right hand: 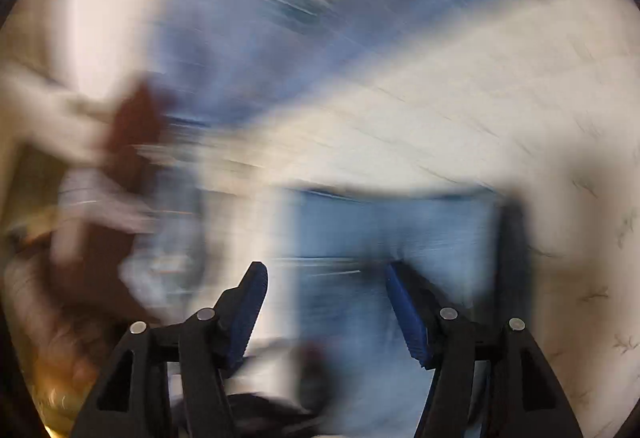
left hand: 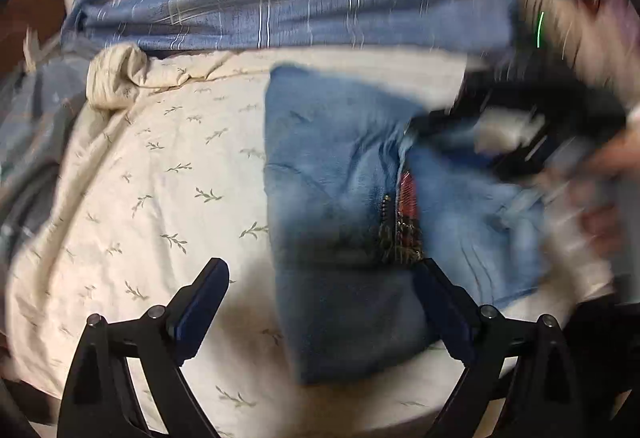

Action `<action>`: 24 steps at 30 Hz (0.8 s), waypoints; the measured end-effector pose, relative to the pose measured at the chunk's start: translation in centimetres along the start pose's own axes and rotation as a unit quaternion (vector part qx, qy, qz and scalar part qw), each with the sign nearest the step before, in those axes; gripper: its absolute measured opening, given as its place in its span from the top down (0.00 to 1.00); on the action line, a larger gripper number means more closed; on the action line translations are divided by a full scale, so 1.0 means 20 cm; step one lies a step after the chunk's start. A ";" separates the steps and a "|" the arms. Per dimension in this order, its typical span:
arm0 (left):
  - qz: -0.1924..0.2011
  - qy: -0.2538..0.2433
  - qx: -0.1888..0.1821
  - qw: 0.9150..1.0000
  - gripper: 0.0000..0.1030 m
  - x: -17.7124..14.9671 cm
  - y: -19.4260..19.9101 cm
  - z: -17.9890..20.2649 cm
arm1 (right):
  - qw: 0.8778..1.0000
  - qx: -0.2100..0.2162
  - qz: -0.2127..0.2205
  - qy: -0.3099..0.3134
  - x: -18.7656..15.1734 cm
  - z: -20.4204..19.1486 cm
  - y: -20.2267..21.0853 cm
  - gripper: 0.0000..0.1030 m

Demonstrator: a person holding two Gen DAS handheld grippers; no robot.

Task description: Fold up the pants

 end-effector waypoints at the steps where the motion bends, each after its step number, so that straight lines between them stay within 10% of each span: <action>1: 0.021 0.041 -0.040 0.998 0.08 0.01 0.06 -0.08 | 0.999 0.035 0.024 -0.014 0.01 0.04 0.02 0.48; 6: -0.053 0.224 -0.149 0.962 0.09 -0.01 -0.08 -0.39 | 1.000 0.004 0.014 0.016 0.02 0.00 0.02 0.53; 10: -0.105 0.250 -0.208 0.940 0.09 -0.10 -0.20 -0.31 | 1.000 0.012 -0.001 0.017 0.01 0.03 0.03 0.53; 13: -0.141 0.283 -0.287 0.904 0.10 -0.12 -0.26 -0.20 | 1.000 0.023 -0.009 0.019 0.02 0.04 0.02 0.53; 15: -0.153 0.305 -0.293 0.893 0.40 -0.13 -0.28 -0.18 | 0.999 0.025 -0.009 0.020 0.03 0.04 0.03 0.53; 17: -0.142 0.290 -0.267 0.908 0.61 -0.10 -0.23 -0.17 | 0.999 0.024 -0.009 0.022 0.02 0.04 0.03 0.53; 20: -0.073 0.172 -0.165 0.968 0.70 0.02 -0.03 -0.03 | 0.999 0.026 -0.011 0.022 0.03 0.04 0.03 0.54; 24: -0.102 0.158 -0.061 0.980 0.59 -0.12 -0.20 -0.01 | 0.999 0.016 -0.013 0.028 0.02 0.04 0.03 0.56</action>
Point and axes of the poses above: each gripper's, at about its wrist camera, not at the fingertips, and y roughly against the way its jaws point, z to its right, x to its top, the point moved 5 cm from there along -y, roughly the way its jaws point
